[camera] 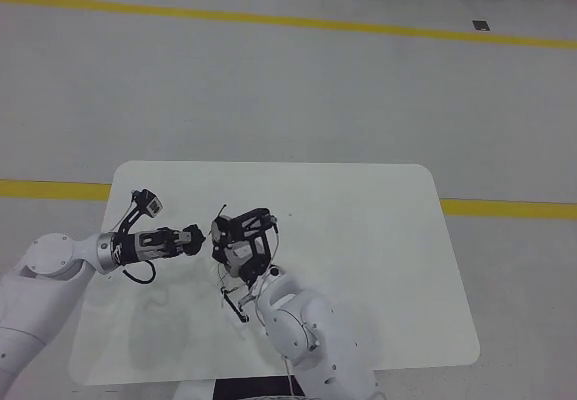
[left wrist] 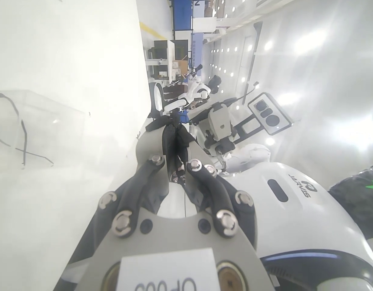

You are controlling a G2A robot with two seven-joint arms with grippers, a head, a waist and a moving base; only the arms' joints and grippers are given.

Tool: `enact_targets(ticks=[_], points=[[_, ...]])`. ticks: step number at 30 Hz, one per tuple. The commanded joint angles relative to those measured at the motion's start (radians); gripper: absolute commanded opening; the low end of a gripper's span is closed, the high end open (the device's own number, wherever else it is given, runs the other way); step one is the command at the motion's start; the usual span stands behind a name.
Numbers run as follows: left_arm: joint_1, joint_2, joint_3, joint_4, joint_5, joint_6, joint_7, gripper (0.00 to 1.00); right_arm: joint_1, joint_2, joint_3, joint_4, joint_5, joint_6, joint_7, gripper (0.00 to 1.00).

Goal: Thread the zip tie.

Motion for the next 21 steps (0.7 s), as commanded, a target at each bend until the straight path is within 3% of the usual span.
enact_targets(ticks=[1, 21], points=[[0.000, 0.000, 0.000, 0.000, 0.000, 0.000, 0.000, 0.00, 0.002, 0.002, -0.004, 0.002, -0.004, 0.004, 0.003, 0.00], [0.000, 0.000, 0.000, 0.000, 0.000, 0.000, 0.000, 0.00, 0.020, 0.020, -0.029, 0.005, 0.007, 0.015, 0.005, 0.00]])
